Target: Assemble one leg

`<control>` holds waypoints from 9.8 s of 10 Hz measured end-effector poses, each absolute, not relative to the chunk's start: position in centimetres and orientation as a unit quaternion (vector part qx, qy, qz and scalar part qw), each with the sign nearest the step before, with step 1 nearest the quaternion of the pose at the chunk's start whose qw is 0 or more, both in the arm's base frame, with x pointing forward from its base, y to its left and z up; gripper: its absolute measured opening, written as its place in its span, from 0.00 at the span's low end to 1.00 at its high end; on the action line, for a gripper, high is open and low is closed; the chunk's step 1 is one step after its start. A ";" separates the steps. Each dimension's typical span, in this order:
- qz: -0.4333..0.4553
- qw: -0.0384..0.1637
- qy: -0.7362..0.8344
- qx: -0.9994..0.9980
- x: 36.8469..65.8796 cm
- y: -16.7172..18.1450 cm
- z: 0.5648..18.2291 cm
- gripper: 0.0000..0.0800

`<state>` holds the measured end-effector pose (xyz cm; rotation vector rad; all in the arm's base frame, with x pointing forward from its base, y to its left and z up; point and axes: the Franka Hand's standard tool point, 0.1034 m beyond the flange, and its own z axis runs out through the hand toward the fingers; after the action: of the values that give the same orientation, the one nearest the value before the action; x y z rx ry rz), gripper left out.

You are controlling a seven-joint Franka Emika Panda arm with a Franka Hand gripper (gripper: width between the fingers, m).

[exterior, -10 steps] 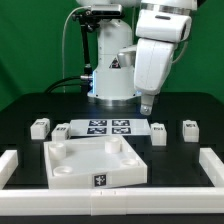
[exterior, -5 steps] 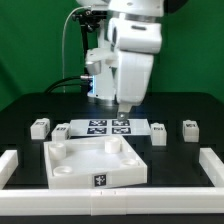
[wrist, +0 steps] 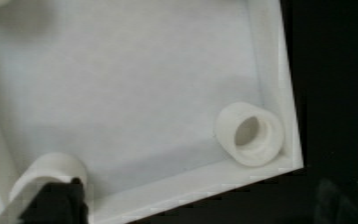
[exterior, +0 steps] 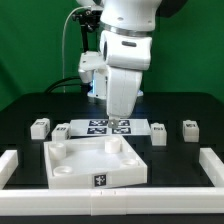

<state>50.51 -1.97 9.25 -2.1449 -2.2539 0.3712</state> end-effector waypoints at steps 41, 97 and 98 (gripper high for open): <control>0.139 0.086 -0.722 -0.673 44.7 -1.1 1.7 0.10; 0.131 -0.006 -0.098 -0.987 41.6 16.4 7.9 0.81; 0.131 -0.006 -0.098 -0.987 41.6 16.4 7.8 0.81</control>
Offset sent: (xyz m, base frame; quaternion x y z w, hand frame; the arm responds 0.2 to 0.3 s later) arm -0.0340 -0.0231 -0.0155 -0.0037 0.0741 -0.0249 0.9969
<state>41.57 16.43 7.85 -3.1106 -0.3092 0.4128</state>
